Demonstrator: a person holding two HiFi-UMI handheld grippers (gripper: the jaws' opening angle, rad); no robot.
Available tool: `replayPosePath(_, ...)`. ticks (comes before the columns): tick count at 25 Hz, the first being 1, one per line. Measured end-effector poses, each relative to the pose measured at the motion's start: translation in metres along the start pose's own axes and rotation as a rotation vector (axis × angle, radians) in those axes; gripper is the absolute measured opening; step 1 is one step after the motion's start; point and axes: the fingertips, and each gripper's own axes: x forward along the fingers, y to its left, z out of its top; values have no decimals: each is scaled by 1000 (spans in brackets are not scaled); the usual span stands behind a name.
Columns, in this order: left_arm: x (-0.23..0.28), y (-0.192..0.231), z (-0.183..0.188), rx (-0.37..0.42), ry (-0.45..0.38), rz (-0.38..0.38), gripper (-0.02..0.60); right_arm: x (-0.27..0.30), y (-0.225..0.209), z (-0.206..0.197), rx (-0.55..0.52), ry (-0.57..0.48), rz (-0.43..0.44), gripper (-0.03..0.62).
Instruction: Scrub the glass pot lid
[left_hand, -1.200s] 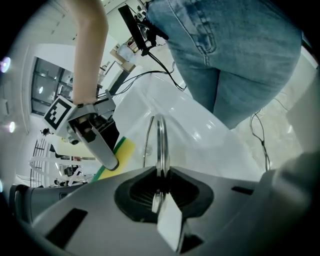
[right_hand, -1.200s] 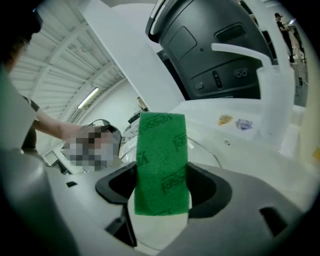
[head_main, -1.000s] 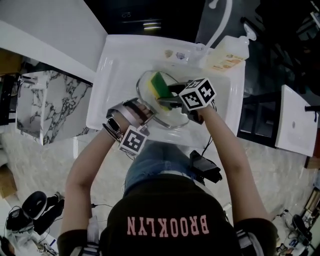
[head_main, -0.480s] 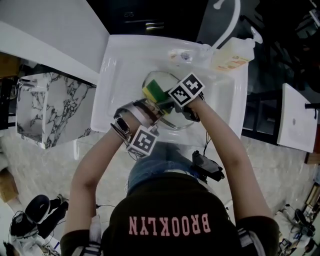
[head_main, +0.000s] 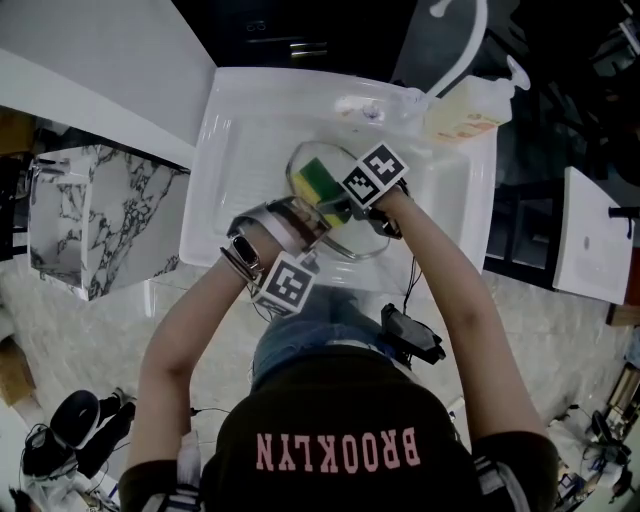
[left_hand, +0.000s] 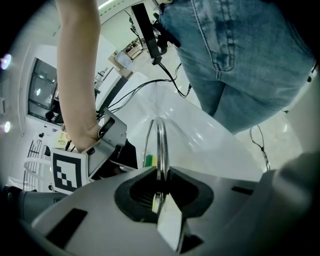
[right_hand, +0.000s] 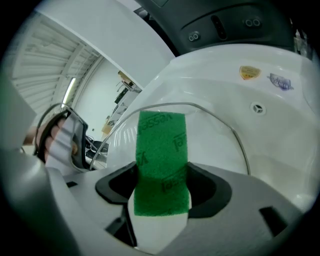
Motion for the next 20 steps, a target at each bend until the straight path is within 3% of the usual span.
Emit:
replayPosePath(14,-1,4,4,-39,-38,5,48,5,-68,-28,172,-19,-32,295)
replayPosePath(20,-1,7,6,-62,-56,14,48,0,-110,-60,165,63,-160,295)
